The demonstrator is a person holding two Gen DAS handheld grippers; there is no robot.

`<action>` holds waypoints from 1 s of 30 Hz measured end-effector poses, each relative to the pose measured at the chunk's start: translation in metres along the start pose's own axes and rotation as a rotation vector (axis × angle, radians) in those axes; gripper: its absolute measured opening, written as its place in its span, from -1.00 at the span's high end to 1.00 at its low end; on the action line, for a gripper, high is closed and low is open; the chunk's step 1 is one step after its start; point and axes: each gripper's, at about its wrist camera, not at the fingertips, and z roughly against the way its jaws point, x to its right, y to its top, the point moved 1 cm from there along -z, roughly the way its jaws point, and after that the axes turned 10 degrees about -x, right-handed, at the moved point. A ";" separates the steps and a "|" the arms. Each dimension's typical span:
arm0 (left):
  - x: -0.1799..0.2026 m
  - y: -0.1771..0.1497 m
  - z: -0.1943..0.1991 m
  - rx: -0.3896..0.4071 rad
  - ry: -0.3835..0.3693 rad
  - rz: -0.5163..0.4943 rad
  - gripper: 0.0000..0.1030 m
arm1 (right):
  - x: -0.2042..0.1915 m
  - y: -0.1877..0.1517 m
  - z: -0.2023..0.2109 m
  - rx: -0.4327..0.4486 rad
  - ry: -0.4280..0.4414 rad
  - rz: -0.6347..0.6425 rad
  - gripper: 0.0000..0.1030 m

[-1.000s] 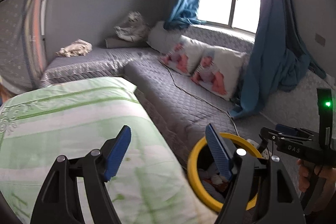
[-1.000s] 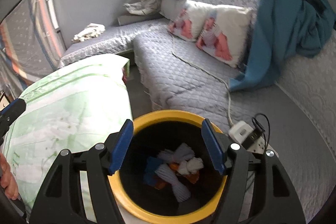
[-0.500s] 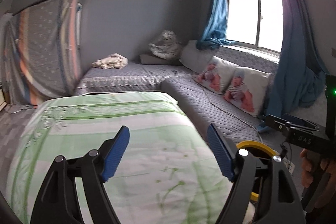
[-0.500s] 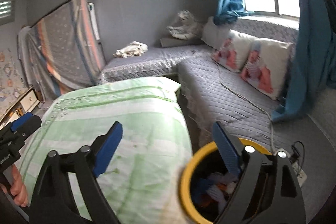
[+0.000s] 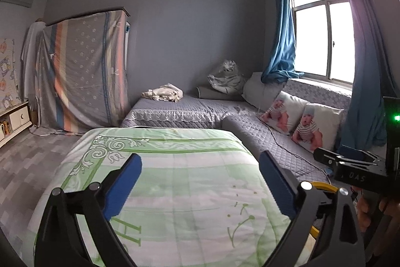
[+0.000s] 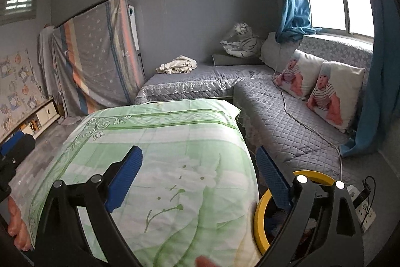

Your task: Collect trash

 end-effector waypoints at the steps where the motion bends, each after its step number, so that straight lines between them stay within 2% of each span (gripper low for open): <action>1: -0.003 -0.001 0.003 0.002 0.001 0.005 -0.83 | -0.004 -0.001 0.001 -0.003 0.007 0.007 -0.70; 3: -0.008 -0.005 0.008 0.009 0.009 0.013 -0.84 | -0.008 -0.003 0.006 0.006 0.010 0.009 -0.70; 13: -0.019 -0.018 0.023 0.024 0.061 0.029 -0.84 | -0.029 -0.023 0.033 0.132 -0.091 -0.032 -0.83; 16: -0.021 -0.021 0.024 0.023 0.050 0.046 -0.84 | -0.031 -0.031 0.035 0.154 -0.128 -0.064 -0.83; 24: -0.025 -0.031 0.027 0.028 0.056 0.066 -0.84 | -0.037 -0.051 0.033 0.189 -0.166 -0.077 -0.83; 30: -0.024 -0.040 0.022 0.013 0.050 0.080 -0.84 | -0.039 -0.066 0.026 0.181 -0.187 -0.079 -0.83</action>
